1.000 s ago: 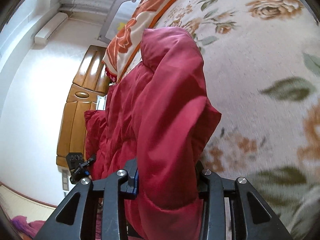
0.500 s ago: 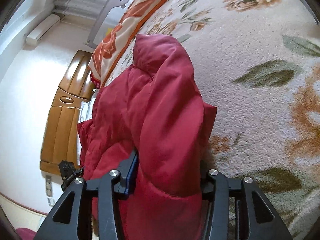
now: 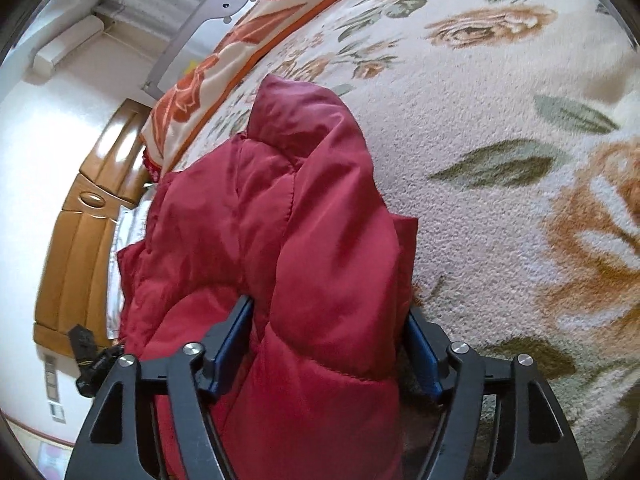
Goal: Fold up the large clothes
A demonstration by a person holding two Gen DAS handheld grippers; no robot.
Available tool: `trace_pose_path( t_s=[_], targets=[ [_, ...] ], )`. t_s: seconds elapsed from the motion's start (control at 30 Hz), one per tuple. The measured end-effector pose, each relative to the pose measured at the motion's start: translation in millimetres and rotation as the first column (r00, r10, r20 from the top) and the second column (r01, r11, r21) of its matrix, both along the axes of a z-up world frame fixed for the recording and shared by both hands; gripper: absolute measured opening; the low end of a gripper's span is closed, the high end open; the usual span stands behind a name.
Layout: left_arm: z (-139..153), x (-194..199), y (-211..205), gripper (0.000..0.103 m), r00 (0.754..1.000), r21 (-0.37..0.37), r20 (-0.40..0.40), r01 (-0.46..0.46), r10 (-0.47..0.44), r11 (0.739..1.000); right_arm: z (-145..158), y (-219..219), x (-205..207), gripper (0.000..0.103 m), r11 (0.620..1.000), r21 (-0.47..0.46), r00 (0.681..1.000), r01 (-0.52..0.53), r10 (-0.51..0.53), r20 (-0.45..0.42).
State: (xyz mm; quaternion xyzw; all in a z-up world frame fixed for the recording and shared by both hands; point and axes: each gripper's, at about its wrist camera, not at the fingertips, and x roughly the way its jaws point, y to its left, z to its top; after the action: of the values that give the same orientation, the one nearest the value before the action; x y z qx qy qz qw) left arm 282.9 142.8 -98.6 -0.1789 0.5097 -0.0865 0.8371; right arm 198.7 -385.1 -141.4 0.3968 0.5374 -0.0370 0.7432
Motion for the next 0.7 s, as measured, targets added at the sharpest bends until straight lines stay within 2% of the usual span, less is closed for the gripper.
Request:
trace_pose_path(
  t_s=[0.1,0.2,0.33,0.43,0.67,0.7],
  targets=[
    [11,-11,-1,0.069,1.000,-0.004,0.017,-0.014,0.014,1.000,3,1,0,0.080,1.000,-0.029,1.000,0.003,-0.003,-0.015],
    [22,-28,2,0.069,0.999,0.013,0.049,-0.025,0.024,1.000,8,4,1,0.081,0.998,-0.060,1.000,-0.006,0.004,-0.021],
    [45,-55,2,0.070,0.994,0.088,0.106,-0.046,0.037,0.995,11,5,2,0.087,0.995,-0.095,1.000,-0.006,0.003,-0.031],
    [65,-70,1,0.070,0.987,0.114,0.154,-0.062,0.044,0.992,15,6,2,0.088,0.994,-0.109,0.999,0.008,-0.011,-0.031],
    [93,-93,-23,0.070,0.974,0.114,0.213,0.050,-0.074,0.992,26,10,5,0.088,0.985,-0.171,0.999,0.008,-0.015,-0.044],
    [95,-94,-26,0.073,0.973,0.112,0.214,0.065,-0.088,0.992,32,11,5,0.088,0.981,-0.191,0.999,0.016,-0.023,-0.039]
  ],
)
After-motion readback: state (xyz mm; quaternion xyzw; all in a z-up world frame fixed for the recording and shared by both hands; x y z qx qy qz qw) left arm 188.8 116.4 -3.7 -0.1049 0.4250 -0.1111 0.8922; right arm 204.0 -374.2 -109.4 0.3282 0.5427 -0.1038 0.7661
